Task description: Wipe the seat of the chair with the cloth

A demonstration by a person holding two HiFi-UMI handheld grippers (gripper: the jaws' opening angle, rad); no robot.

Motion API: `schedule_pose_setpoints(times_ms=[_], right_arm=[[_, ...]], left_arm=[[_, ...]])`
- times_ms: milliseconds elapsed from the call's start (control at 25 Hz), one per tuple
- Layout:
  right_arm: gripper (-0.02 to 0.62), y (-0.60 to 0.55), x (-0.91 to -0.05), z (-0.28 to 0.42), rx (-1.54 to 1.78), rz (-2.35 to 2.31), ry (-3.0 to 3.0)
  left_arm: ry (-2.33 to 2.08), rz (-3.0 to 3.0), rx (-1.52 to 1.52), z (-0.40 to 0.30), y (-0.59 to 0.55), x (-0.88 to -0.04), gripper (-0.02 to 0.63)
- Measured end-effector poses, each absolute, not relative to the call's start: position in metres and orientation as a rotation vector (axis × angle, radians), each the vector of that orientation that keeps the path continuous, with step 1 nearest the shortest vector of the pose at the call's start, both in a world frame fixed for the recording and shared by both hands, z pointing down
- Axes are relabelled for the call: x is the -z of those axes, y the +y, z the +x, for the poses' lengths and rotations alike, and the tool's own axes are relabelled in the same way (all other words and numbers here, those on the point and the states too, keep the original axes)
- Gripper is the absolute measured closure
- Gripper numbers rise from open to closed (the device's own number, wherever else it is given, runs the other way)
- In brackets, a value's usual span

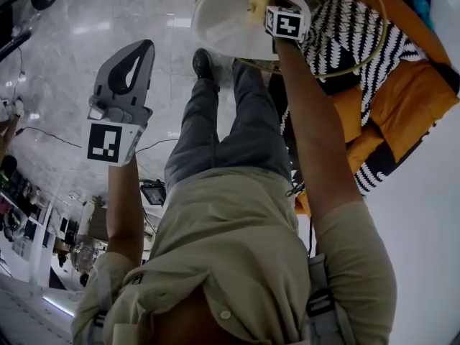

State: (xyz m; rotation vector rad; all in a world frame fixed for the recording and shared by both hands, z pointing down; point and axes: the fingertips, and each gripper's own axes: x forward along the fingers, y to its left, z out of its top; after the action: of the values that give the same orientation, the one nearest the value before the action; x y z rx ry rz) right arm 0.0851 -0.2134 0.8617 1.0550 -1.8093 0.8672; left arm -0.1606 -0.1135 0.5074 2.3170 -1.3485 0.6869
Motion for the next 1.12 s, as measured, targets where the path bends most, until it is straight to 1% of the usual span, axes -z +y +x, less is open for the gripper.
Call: schedule_pose_setpoints(times_ms=[120, 200, 320, 480, 560, 640, 800, 960, 1040, 1120], right_arm=[[0.551, -0.214, -0.856, 0.188, -0.905, 1.238, -1.595], [0.551, -0.218, -0.844, 0.227, -0.872, 1.303, -1.547], [0.551, -0.217, -0.839, 0.249, -0.85, 1.327, -1.536], [0.551, -0.21, -0.848, 0.242, -0.854, 1.322, -1.521], [0.551, -0.209, -0.854, 0.22, -0.867, 1.304, -1.541], [0.551, -0.208, -0.857, 0.177, -0.878, 1.254, -1.608], [0.551, -0.197, -0.838, 0.031, -0.881, 1.016, -1.894], [0.551, -0.159, -0.8, -0.091, -0.814, 0.752, -2.102], [0.551, -0.146, -0.785, -0.125, -0.791, 0.694, -2.168], [0.551, -0.142, -0.773, -0.135, -0.821, 0.695, -2.176]], left_arm=[[-1.333, 2.323, -0.688, -0.157, -0.117, -0.5, 0.588], [-1.321, 2.325, -0.692, -0.153, -0.12, -0.498, 0.589], [-1.303, 2.329, -0.697, -0.147, -0.124, -0.501, 0.588], [-1.309, 2.336, -0.696, -0.148, -0.123, -0.503, 0.589], [-1.318, 2.336, -0.693, -0.151, -0.122, -0.504, 0.589], [-1.322, 2.33, -0.695, -0.155, -0.118, -0.508, 0.589], [-1.329, 2.315, -0.695, -0.159, -0.112, -0.511, 0.588], [-1.353, 2.307, -0.678, -0.163, -0.11, -0.511, 0.588], [-1.364, 2.308, -0.663, -0.164, -0.11, -0.51, 0.589], [-1.359, 2.307, -0.671, -0.165, -0.108, -0.509, 0.588]])
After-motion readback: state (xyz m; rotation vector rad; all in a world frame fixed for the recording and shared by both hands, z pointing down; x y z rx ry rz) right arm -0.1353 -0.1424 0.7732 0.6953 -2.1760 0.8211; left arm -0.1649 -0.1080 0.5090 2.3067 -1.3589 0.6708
